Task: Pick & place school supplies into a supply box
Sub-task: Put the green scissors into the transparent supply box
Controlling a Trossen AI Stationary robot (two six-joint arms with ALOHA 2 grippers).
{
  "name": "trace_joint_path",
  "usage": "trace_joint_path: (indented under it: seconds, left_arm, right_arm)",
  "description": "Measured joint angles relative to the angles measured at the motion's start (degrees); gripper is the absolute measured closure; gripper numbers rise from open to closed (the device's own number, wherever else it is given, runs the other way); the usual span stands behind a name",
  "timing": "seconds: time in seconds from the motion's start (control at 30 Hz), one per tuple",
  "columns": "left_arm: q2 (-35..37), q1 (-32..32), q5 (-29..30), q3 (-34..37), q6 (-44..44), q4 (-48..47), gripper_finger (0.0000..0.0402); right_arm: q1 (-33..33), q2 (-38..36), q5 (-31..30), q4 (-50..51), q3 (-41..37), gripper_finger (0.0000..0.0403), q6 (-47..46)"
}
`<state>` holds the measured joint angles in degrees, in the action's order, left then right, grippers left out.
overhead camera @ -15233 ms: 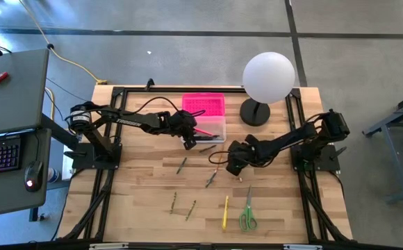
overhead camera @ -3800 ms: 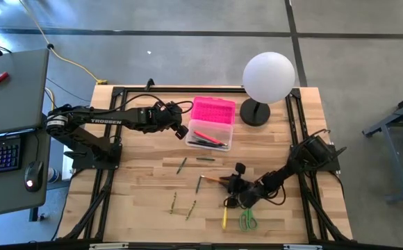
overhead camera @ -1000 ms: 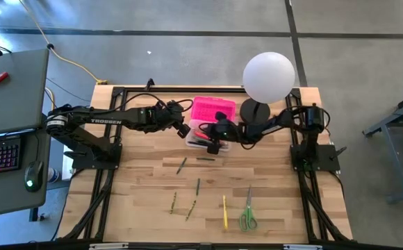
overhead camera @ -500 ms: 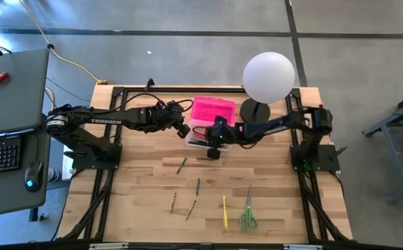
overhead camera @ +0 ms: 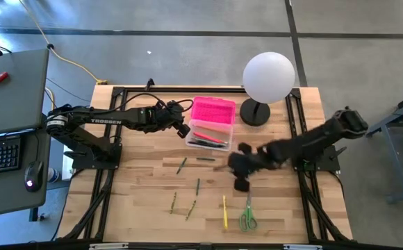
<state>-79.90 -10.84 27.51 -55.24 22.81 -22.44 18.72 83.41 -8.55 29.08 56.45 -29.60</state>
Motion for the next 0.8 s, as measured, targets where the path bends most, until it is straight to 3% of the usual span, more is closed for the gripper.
trace_joint_path:
  seconds: [0.1,0.37,0.5,0.63,0.8]
  left_arm:
    - [0.0,-0.01,0.07,0.0,-0.02,-0.01,0.0289]
    - [0.0,-0.01,0.07,0.0,0.0,-0.03,0.0289]
    - [0.0,-0.01,0.06,0.0,0.0,-0.02,0.0289]
    - [0.0,-0.01,0.04,0.0,0.02,-0.02,0.0289]
    - [0.0,-0.01,0.02,0.0,0.02,-0.01,0.0289]
  right_arm:
    - [5.61,-0.03,2.43,1.59,0.0,0.0336,-14.38]
    - [17.89,1.79,17.17,1.03,0.0,0.0336,-55.62]
    - [22.53,3.87,21.21,0.76,-0.02,0.0336,-71.23]
    - [24.76,6.89,21.7,-1.18,-0.02,0.0336,-79.78]
    - [24.33,11.42,23.52,-5.73,-0.04,0.0336,-82.3]
